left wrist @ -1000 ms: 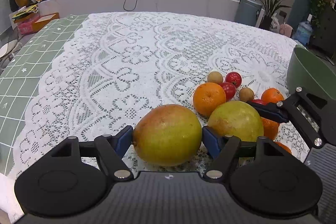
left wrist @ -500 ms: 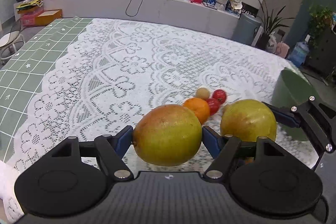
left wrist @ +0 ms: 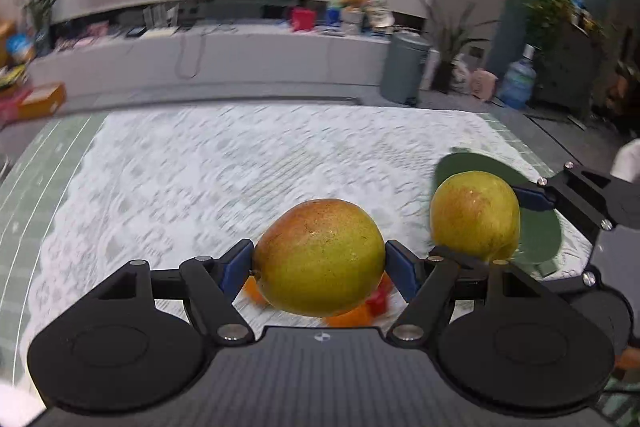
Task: Organize fruits
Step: 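Carry the mango with the left gripper while the right gripper carries the pear over the green colander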
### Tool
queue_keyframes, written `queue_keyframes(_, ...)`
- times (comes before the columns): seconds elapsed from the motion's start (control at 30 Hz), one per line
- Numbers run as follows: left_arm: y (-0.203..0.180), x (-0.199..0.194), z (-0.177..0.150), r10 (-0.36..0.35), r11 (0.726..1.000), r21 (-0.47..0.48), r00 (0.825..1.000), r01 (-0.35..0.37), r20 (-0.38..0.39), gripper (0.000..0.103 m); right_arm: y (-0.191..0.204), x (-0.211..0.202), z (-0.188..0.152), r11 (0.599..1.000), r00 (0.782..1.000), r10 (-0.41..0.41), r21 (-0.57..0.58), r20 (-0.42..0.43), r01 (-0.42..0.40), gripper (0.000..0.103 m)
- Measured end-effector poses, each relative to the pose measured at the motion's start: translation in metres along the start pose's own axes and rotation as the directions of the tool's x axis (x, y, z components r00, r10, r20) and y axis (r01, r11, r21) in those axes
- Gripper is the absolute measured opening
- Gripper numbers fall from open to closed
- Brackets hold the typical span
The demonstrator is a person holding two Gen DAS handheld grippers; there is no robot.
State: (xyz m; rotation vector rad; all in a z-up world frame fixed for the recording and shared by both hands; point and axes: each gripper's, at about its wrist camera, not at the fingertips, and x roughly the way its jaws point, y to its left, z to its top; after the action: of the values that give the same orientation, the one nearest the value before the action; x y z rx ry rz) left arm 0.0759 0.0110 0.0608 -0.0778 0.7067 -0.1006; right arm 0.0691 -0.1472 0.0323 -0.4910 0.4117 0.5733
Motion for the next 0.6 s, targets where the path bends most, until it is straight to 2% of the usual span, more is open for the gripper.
queue_keyframes(0.13,-0.034,0.013,0.018,-0.054,0.993,0.104,0.999,0.054,-0.006,0.082,-0.043,-0.004,-0.014,0.996,0.998,-0.052,0.068,-0.032,0.054,0.064)
queue_keyframes(0.3,-0.073,0.042,0.037,-0.14,0.967,0.207,0.988,0.149,-0.061,0.082,-0.099,0.007,-0.035,0.982,0.992,-0.042,0.176,-0.116,0.062,0.064)
queue_keyframes(0.43,-0.107,0.067,0.045,-0.193,0.922,0.318,0.974,0.221,-0.118,0.082,-0.134,0.025,-0.051,0.968,0.978,0.015,0.248,-0.21,0.039,0.064)
queue_keyframes(0.6,-0.136,0.106,0.052,-0.224,0.855,0.412,0.941,0.315,-0.254,0.082,-0.155,0.06,-0.061,0.948,0.946,0.11,0.317,-0.305,-0.008,0.064)
